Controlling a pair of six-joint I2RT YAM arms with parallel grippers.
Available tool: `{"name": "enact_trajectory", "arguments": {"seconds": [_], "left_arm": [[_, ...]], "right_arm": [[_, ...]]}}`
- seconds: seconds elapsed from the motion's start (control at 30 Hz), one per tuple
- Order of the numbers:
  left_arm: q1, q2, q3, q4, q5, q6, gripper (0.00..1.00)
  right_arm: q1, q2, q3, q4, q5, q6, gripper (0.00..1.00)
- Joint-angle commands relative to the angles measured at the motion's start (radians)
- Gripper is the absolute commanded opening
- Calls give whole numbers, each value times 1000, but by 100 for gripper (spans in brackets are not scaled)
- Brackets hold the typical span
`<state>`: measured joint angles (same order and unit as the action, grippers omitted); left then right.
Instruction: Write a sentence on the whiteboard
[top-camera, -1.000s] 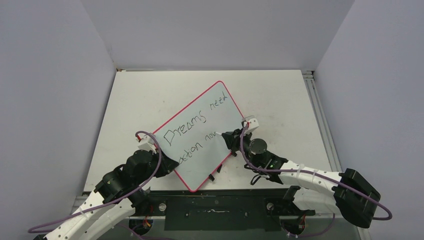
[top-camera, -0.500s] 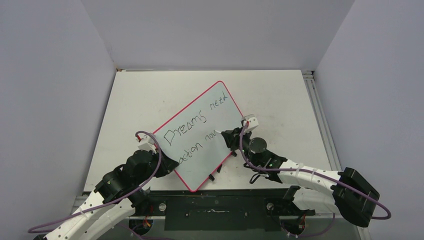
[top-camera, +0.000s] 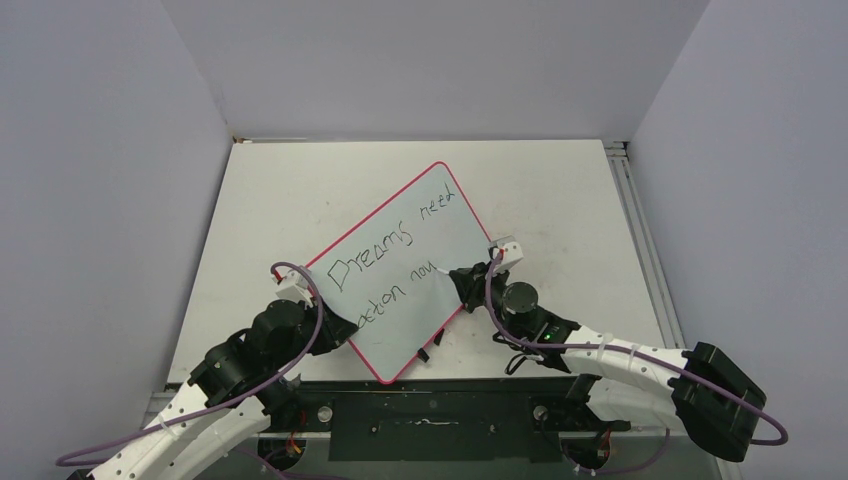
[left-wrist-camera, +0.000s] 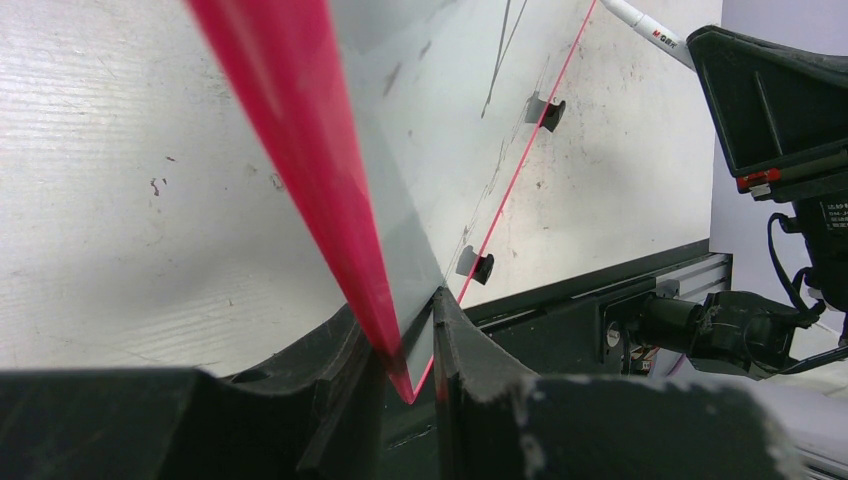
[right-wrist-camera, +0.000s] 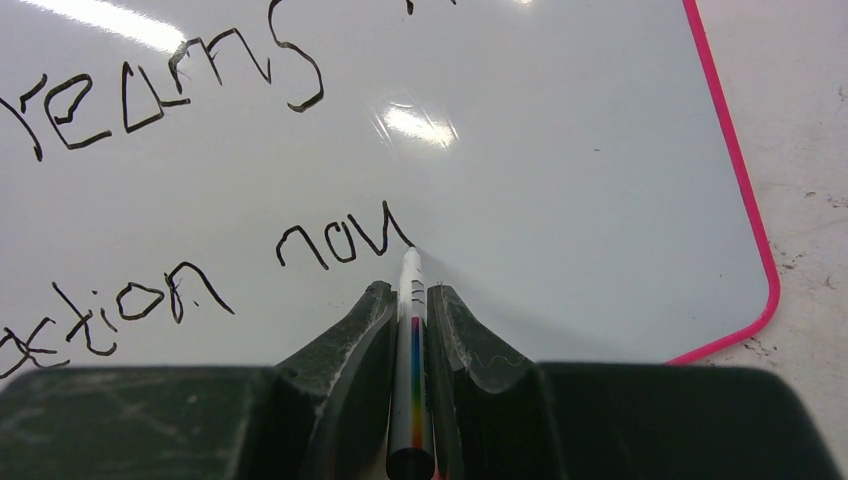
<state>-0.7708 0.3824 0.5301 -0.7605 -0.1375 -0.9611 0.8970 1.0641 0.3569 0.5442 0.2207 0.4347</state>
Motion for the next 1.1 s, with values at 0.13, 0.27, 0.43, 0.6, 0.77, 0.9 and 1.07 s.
{"name": "enact_trajectory", "arguments": {"seconds": [0.13, 0.27, 0.43, 0.6, 0.77, 0.9, 1.07], "left_arm": [[3, 0, 19, -10, -39, 2, 11], [4, 0, 19, -9, -39, 2, 11], [3, 1, 19, -9, -38, 2, 11], [3, 1, 19, -9, -37, 2, 11], [3, 1, 18, -9, -38, 2, 11], [4, 1, 18, -10, -40, 2, 11], [3, 1, 19, -10, -40, 2, 11]], "right_arm": [[-4, 28, 37, 56, 35, -17, 5], [-6, 43, 46, 87, 47, -25, 5], [-7, 59, 58, 110, 47, -33, 5], [-12, 96, 79, 135, 30, -44, 5], [-15, 129, 103, 153, 18, -53, 5], [-14, 121, 101, 147, 16, -50, 5], [-13, 35, 80, 97, 27, -42, 5]]}}
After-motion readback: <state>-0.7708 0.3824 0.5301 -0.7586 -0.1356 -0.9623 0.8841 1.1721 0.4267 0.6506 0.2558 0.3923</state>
